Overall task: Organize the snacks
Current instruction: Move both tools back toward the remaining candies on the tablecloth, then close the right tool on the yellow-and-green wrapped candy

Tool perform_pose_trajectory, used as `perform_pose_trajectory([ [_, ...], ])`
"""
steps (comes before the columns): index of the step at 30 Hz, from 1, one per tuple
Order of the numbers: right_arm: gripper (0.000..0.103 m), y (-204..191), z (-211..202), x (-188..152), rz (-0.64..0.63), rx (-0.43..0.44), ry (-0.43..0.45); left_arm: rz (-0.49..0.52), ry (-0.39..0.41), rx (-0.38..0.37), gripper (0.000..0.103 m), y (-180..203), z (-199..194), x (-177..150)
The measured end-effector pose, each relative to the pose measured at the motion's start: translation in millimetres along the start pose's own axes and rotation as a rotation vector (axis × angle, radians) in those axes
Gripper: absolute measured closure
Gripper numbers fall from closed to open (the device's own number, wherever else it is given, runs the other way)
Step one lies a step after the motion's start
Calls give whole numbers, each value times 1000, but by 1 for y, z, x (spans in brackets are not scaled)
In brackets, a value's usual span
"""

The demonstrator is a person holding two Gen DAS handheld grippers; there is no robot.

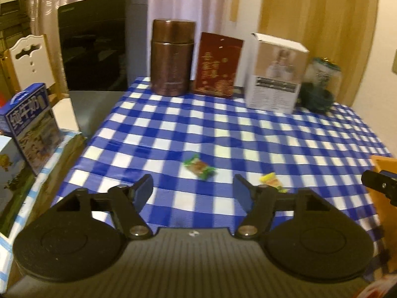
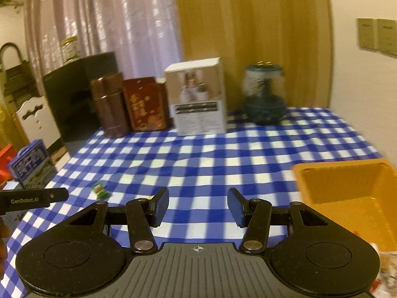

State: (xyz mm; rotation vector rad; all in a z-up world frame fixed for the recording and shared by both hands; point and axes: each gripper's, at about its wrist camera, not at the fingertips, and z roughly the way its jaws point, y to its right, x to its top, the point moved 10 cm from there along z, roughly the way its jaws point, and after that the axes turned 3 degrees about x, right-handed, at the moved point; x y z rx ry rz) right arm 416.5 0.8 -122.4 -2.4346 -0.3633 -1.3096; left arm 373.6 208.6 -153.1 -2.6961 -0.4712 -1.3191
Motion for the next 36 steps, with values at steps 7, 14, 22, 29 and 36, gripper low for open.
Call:
perform_pose_trajectory([
  [7,50,-19,47,-12,-29,80,-71,32,10,43,19,-9,12,1],
  [14,50,-36,76,-17,-73,142,-104,-36,-13,57,17,-22,32,2],
  [22,51,-50,116,-29,-108,189,-155,-55,-44,77,17,-29,48,-4],
  [29,61,-51,136,-40,-139,175,-182,-36,-39,81,17,-27,58,-3],
  [36,74,-51,142,-46,-167,158,-196,-40,-33,46,17,-21,67,-4],
])
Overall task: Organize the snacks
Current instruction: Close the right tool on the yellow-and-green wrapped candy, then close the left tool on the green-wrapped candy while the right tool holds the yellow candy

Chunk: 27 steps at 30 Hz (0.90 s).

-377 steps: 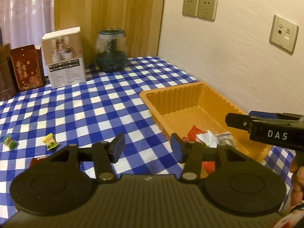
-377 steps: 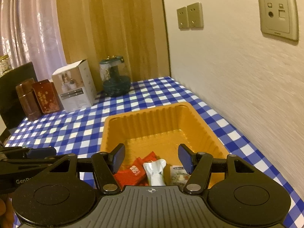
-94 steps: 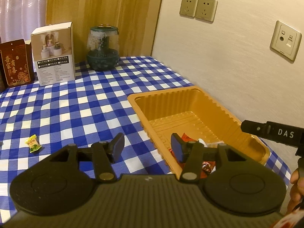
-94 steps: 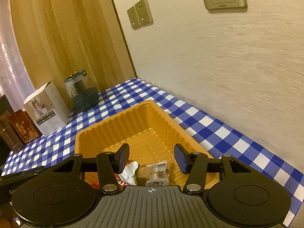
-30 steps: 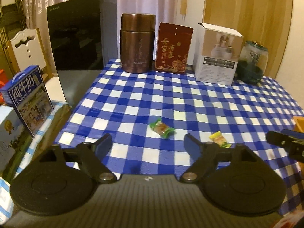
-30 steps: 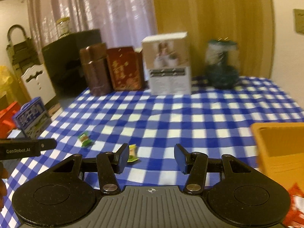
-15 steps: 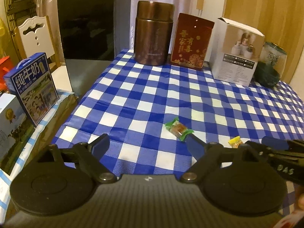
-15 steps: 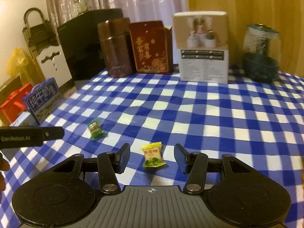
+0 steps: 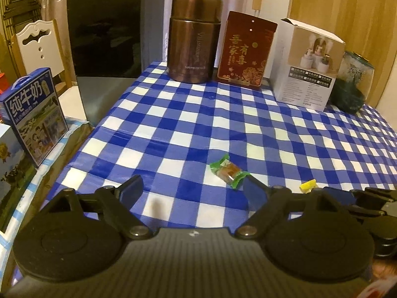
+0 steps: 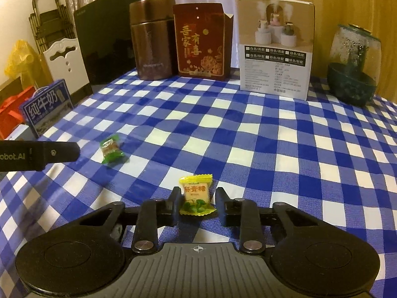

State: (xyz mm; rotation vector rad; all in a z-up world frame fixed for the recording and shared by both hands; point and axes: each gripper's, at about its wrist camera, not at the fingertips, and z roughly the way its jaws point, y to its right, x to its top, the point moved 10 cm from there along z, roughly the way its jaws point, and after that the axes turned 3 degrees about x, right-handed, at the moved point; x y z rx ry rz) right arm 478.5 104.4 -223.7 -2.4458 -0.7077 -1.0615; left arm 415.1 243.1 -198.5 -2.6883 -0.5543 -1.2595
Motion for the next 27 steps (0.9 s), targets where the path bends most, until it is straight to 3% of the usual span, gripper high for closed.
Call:
perform_pose_trajectory([
  [5,82,5,-7,7,39,-17,21,10,-3,-57,28,14,9,1],
  [13,82,16,-15,12,70,-29,41,31,-41,-103,45,31,37,-3],
  [23,82,23,-11,-3,42,5,12,42,-15,-85,46,42,54,5],
  [25,81,23,-10,-5,36,10,13,46,-9,-76,46,43,56,7],
  [27,67,24,-10,-6,26,-4,11,53,-2,-66,46,44,59,8],
])
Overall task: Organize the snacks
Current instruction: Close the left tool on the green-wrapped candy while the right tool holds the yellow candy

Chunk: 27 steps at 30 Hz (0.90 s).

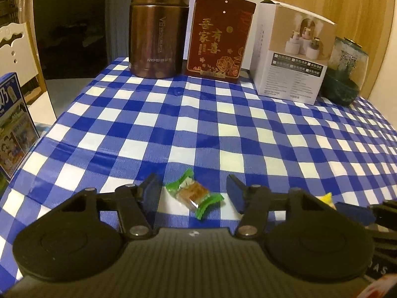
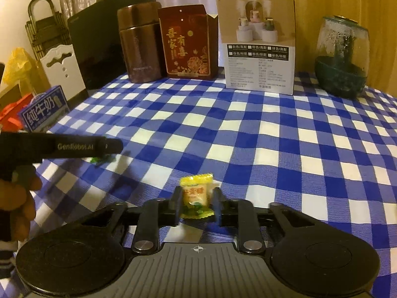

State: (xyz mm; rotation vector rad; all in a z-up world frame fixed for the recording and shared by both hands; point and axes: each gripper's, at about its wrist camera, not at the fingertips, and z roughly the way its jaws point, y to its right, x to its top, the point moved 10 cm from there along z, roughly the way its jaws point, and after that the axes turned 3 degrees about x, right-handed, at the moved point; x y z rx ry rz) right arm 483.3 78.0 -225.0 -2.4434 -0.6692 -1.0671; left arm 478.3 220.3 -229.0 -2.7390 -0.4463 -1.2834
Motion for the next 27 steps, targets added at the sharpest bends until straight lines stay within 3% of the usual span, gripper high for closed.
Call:
perform_pose_trajectory([
  [3,63,1,0,-1,-6,-6,3,30,7,16,48,2,2,0],
  [6,63,-2,1,-1,-19,-16,4,81,17,35,60,3,1,-3],
  [11,63,-5,2,0,-15,-12,16,112,21,-17,70,4,-4,-6],
  [16,64,-12,4,0,-56,-12,19,142,16,-83,71,12,-14,-14],
  [18,76,-14,4,-1,-66,-7,17,157,9,-115,72,18,-20,-19],
  [20,78,-15,3,-1,-71,-5,7,191,6,-136,72,25,-26,-25],
  [23,80,-14,1,-1,-64,-9,-5,229,6,-125,70,29,-34,-34],
  [27,82,-5,-5,-3,-42,-27,-18,200,-9,-104,65,26,-42,-41],
])
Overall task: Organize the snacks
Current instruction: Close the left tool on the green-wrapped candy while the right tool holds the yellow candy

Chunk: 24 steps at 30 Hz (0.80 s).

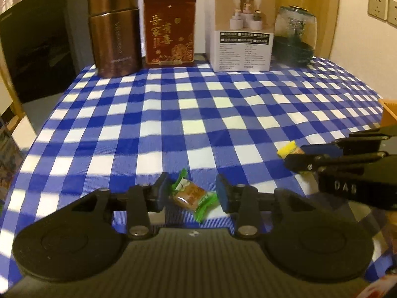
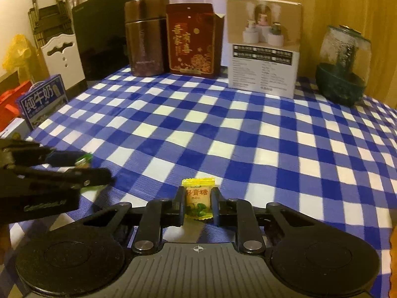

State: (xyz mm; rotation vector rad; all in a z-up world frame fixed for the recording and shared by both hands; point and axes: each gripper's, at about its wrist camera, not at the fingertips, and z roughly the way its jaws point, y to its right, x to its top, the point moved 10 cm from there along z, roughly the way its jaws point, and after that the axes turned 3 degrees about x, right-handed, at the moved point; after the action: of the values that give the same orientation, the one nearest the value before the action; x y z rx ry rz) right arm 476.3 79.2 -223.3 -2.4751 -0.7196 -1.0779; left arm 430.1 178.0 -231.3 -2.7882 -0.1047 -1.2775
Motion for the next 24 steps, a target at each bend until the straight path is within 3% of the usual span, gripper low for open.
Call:
perform_pose_trajectory([
  [15,82,10,-20,2,66,-1,7,-51,-46,77,61,-7,-26,-15],
  [20,82,9,-24,1,78,-1,6,-64,-56,70,62,-8,-23,-18],
  [23,82,10,-28,1,84,0,6,-68,-51,50,76,-6,-22,-16],
  [24,82,10,-30,1,87,-1,7,-65,-51,47,76,-5,-23,-16],
])
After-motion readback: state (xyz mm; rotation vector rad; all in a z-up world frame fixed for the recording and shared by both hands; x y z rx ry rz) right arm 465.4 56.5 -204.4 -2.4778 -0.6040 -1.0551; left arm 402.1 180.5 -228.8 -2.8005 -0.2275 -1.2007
